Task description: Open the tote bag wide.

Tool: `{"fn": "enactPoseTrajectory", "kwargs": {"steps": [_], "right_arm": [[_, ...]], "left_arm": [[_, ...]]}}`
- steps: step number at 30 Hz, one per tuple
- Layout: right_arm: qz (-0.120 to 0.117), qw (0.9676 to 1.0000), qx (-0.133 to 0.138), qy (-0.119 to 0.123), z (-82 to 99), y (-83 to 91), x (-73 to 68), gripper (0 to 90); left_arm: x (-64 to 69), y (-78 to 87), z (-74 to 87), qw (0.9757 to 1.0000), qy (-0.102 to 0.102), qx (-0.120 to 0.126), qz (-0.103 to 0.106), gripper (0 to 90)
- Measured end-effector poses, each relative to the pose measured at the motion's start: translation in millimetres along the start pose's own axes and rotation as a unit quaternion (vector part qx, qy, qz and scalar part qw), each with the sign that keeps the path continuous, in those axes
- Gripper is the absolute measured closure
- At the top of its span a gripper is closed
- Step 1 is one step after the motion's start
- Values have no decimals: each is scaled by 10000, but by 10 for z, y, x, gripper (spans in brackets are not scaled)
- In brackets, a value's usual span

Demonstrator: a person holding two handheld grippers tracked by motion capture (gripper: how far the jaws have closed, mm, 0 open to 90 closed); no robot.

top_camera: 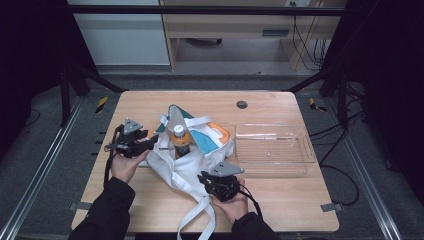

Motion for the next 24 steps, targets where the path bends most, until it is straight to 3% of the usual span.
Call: {"fn": "enactPoseTrajectory", "kwargs": {"steps": [4, 12, 15, 20, 24], "right_arm": [[55, 9997, 219, 67, -132, 89, 64, 749], [318, 9977, 575, 155, -370, 178, 185, 681], [503, 9968, 571, 248, -405, 152, 233, 640], [625, 9965, 489, 256, -417, 73, 287, 585], [760, 9959, 349, 336, -392, -72, 314, 520]], "left_arm": [[37, 34, 167, 10000, 43, -29, 24, 527], [36, 11, 244, 9999, 102, -17, -75, 504], [12, -28, 295, 9998, 62, -150, -146, 503], [-7, -57, 319, 9997, 204, -138, -19, 529], [8, -107, 352, 9996, 171, -241, 17, 618]]}}
Point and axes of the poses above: each handheld gripper's, and its own axes: y roughly backward along the jaws, z roughly out of its underside, x roughly to its right, the point moved 5 cm from there along -y, roughly forward along the jaws, and after that the axes turned 4 degrees about x, right-handed, at the moved point
